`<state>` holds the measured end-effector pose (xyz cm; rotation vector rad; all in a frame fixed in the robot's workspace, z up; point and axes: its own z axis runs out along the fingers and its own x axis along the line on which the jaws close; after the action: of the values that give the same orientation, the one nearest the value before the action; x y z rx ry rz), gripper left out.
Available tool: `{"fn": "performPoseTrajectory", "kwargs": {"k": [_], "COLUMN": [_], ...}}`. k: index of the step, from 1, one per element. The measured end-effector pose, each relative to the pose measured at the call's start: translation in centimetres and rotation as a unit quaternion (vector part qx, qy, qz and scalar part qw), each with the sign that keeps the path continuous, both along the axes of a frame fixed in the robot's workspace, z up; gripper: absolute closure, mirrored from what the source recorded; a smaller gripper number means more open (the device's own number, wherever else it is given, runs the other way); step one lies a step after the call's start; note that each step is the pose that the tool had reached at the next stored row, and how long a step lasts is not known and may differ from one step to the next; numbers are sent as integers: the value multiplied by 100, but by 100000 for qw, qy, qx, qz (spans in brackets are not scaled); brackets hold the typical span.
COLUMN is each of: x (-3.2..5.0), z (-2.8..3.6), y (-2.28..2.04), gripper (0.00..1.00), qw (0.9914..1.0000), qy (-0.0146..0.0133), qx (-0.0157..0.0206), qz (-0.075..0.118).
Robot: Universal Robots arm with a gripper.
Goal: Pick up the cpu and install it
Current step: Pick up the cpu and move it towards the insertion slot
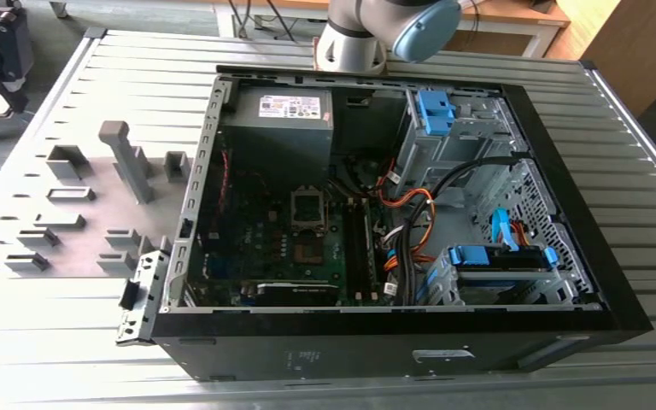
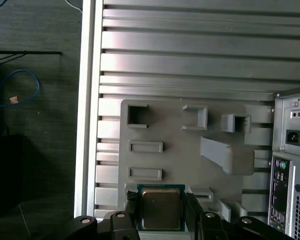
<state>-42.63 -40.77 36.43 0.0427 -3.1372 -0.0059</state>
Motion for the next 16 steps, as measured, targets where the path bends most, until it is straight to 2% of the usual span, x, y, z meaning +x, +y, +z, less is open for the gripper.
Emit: {"fn": "performPoseTrajectory", "kwargs": {"k": [7, 16], "x": [191, 489], "z": [0, 0], "y": [0, 0], "gripper": [53, 53], "qw": [100000, 100000], "qy": [0, 18], "qx": [-1, -2], "qz": [2, 4]}}
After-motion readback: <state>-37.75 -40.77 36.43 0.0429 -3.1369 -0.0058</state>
